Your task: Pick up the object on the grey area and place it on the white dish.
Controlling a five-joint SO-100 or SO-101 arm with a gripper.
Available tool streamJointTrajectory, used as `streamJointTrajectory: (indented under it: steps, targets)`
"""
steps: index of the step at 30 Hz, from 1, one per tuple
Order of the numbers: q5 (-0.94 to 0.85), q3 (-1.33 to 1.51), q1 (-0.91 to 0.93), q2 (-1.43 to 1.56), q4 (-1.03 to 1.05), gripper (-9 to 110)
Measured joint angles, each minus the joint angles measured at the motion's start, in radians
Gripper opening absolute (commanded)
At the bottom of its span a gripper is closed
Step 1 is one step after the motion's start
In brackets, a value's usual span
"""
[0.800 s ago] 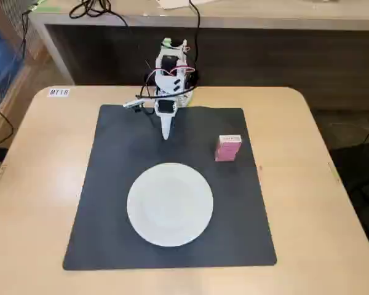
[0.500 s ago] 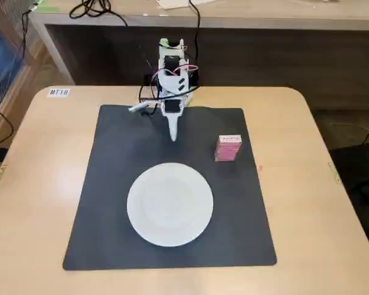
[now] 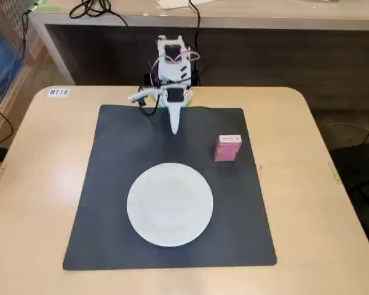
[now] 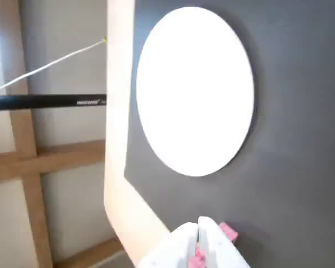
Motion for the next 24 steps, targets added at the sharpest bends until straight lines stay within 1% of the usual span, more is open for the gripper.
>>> streamJointTrajectory:
  steps: [3,7,14,17,20,24]
  targets:
    - [-0.003,-0.339,-0.064,-0.230,0.072,0]
    - [0.034,-0.657,-0.190,-0.403,0.167,0]
    - [0.107,-0.885,-0.462,-0.692,0.264,0]
    - [0.143,-1.063,-0.551,-0.899,0.380,0]
    - [0.199,-1.235,-0.611,-1.097,0.459,0]
    - [0.362,-1.267,-0.635,-1.183,0.480,0]
